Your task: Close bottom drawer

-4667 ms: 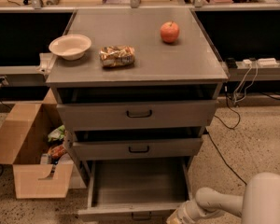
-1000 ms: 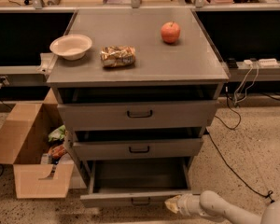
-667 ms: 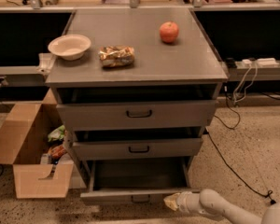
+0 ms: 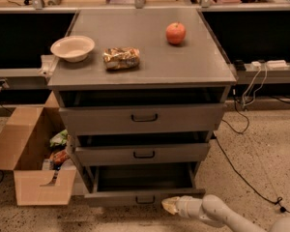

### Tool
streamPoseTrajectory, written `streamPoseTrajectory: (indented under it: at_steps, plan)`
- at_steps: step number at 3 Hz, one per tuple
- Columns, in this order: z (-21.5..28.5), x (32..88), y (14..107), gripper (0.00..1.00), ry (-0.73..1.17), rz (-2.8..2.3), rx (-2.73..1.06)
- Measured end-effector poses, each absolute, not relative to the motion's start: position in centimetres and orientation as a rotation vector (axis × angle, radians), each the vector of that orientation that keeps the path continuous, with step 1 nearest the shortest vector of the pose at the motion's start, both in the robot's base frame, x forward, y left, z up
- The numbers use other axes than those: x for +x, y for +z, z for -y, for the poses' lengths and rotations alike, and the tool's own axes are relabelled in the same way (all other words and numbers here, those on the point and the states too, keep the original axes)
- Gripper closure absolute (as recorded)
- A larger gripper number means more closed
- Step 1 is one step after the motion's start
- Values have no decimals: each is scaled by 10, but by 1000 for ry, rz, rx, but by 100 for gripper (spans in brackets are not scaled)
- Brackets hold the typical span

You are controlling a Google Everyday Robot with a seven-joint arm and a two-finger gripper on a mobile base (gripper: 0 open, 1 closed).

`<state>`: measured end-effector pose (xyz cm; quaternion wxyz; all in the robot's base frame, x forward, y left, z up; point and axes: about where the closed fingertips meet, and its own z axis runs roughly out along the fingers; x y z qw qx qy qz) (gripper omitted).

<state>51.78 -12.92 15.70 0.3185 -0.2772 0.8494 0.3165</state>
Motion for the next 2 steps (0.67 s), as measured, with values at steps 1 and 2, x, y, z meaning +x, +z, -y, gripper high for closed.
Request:
streamPoseTrajectory:
  at_steps: [1,2]
  plan:
    - [130,542,163,100,827,-2193,-704]
    - [101,556,172,100,896,-2120,-695]
